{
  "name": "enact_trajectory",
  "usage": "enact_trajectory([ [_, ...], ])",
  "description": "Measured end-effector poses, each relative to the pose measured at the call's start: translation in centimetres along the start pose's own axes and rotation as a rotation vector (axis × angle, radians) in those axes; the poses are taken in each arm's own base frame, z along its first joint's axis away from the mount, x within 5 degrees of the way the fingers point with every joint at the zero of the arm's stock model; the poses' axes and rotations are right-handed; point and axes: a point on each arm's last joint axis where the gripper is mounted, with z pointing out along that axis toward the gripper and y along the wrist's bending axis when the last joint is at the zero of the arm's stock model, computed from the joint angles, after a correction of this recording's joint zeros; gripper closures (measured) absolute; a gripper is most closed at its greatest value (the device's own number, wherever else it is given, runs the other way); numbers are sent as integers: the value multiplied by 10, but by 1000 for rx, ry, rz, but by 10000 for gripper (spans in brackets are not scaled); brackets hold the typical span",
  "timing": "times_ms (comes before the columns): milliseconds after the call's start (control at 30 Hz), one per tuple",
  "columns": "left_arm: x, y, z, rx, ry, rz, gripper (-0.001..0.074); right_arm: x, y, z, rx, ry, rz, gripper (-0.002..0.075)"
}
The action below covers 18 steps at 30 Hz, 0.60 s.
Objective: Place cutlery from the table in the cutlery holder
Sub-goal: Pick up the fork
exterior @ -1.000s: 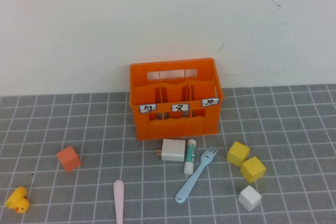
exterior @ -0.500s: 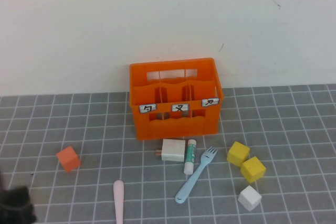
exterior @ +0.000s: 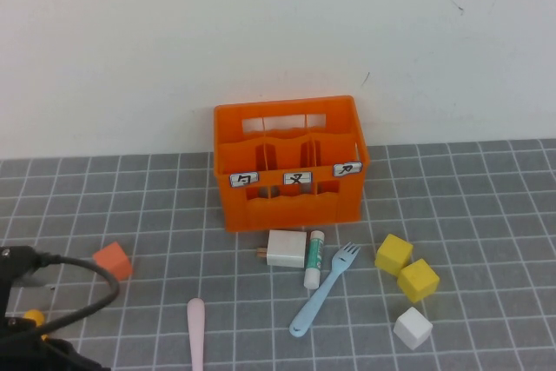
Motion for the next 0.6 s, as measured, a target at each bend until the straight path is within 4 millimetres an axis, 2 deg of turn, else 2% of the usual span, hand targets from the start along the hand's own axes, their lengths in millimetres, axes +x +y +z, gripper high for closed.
enact_trajectory([
  [133, -4, -1, -3, -8, 15, 39, 736, 16, -1, 22, 21, 151, -126, 729],
  [300, -2, -1, -5, -15, 43, 60, 736, 46, -7, 44, 84, 443, -304, 729],
  [467, -2, 0, -5, -23, 49, 68, 736, 72, 6, 53, -30, 745, -210, 729],
  [600, -2, -1, -5, -10, 44, 58, 736, 61, 23, 53, -228, 852, -145, 729],
])
